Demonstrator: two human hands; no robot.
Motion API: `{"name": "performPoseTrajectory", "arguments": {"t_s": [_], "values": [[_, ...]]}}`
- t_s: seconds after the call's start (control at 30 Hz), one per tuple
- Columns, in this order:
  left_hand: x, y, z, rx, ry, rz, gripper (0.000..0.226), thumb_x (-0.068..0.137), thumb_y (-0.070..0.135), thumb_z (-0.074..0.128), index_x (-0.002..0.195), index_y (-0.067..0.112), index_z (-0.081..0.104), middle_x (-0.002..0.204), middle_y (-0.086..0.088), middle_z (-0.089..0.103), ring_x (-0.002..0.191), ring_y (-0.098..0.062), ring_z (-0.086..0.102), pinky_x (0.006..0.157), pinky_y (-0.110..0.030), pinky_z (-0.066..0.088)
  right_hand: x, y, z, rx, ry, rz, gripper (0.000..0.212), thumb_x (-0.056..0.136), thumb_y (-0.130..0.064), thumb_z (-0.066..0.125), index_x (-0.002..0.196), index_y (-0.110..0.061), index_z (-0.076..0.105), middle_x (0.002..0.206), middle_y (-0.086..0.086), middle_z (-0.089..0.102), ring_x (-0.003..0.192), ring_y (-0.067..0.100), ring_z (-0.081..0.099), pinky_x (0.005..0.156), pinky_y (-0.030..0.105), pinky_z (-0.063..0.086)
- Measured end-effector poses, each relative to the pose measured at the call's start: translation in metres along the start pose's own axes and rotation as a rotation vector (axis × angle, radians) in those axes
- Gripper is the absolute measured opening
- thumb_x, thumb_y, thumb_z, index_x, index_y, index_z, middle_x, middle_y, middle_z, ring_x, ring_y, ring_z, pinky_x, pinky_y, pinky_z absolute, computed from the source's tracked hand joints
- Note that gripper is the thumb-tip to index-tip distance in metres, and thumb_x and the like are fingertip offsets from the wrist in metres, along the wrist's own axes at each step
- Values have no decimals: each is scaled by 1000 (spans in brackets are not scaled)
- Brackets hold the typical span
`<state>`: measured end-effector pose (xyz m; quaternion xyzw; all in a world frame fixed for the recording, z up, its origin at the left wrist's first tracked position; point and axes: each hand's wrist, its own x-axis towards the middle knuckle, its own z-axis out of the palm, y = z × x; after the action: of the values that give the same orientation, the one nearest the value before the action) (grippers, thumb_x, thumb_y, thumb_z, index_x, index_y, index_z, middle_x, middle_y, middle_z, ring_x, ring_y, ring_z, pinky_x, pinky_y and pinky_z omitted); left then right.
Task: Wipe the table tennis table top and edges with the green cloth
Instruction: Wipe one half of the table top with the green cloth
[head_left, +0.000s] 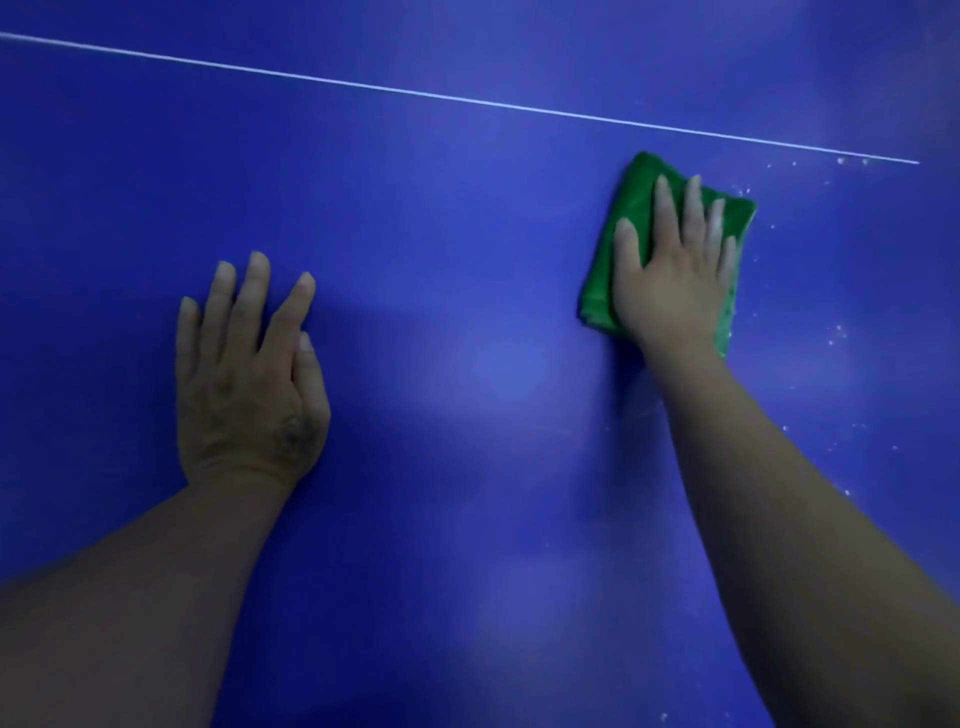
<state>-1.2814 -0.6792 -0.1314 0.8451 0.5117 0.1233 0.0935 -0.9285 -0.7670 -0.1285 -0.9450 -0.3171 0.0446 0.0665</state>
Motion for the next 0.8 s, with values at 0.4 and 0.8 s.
{"name": "performPoseTrajectory", "arguments": {"t_s": [0.4,0.8], "values": [[-3,4,-6,35,4,28,49,114,20,41,163,17,44,175,-13,32,165,-34,21,135,-54,11,-197,19,17,-42,15,-456,66,112,-58,37,171,-30,32,181,1,19,168,29,15,134,56,16],[-61,23,-5,120,-20,-123,58,118,42,25,172,23,24,180,-12,15,167,-35,10,135,-56,10,-90,13,9,-12,-13,-109,72,108,-61,25,174,-32,20,183,0,5,169,30,4,135,57,1]]}}
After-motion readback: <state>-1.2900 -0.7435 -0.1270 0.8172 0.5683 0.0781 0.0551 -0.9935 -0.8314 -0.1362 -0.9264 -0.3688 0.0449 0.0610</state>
